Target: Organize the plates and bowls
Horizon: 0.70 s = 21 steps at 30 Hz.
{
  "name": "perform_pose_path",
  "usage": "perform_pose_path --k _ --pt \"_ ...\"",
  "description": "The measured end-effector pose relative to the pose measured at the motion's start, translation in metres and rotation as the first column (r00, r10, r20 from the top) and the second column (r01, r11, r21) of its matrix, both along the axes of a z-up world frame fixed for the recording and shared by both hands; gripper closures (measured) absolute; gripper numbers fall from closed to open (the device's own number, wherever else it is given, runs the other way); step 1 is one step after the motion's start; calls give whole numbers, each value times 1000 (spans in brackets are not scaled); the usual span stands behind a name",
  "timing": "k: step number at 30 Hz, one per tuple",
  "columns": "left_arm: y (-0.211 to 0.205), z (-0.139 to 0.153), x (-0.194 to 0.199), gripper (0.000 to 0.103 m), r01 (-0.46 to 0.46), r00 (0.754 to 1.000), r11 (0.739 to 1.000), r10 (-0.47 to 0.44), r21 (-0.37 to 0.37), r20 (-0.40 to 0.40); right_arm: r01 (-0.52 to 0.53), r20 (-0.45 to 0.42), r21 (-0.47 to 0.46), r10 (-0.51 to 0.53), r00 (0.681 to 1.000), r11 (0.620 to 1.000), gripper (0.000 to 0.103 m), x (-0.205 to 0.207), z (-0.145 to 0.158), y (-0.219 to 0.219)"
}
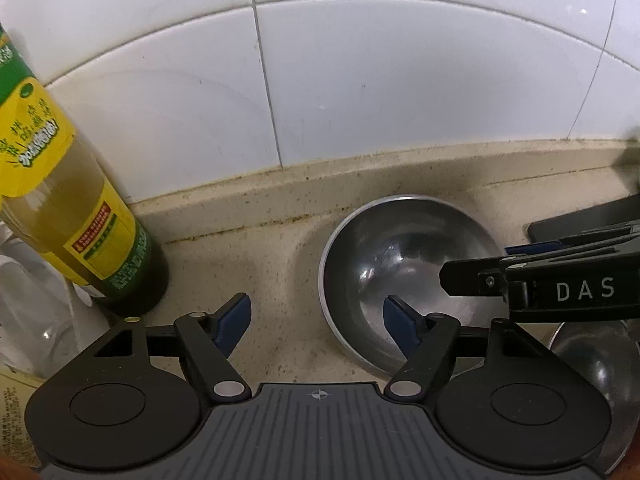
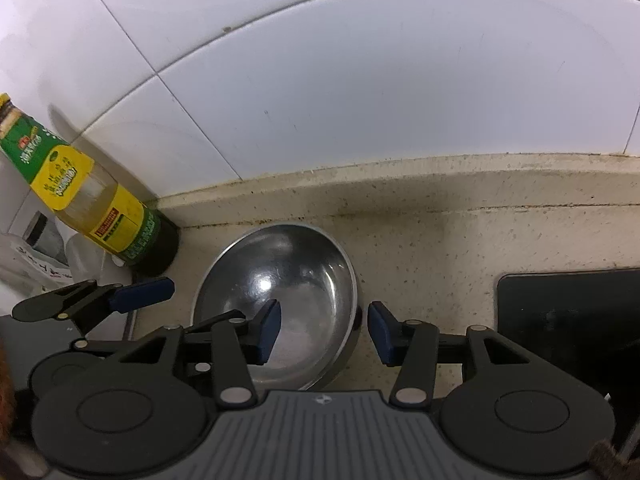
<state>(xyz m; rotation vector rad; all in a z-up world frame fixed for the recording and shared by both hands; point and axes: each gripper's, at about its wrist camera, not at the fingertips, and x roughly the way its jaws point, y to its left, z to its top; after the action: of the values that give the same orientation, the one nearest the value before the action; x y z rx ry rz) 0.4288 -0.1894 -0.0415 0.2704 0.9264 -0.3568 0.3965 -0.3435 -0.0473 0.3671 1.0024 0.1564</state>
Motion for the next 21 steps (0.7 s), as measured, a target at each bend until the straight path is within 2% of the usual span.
perform_pose_path --k 10,21 --pt "-8 -16 5 22 24 999 998 -21 55 -39 -40 -42 -16 39 998 999 58 8 -12 6" --pt "-10 -21 4 26 51 998 998 -50 44 -30 -65 -71 13 66 995 998 62 12 -20 10"
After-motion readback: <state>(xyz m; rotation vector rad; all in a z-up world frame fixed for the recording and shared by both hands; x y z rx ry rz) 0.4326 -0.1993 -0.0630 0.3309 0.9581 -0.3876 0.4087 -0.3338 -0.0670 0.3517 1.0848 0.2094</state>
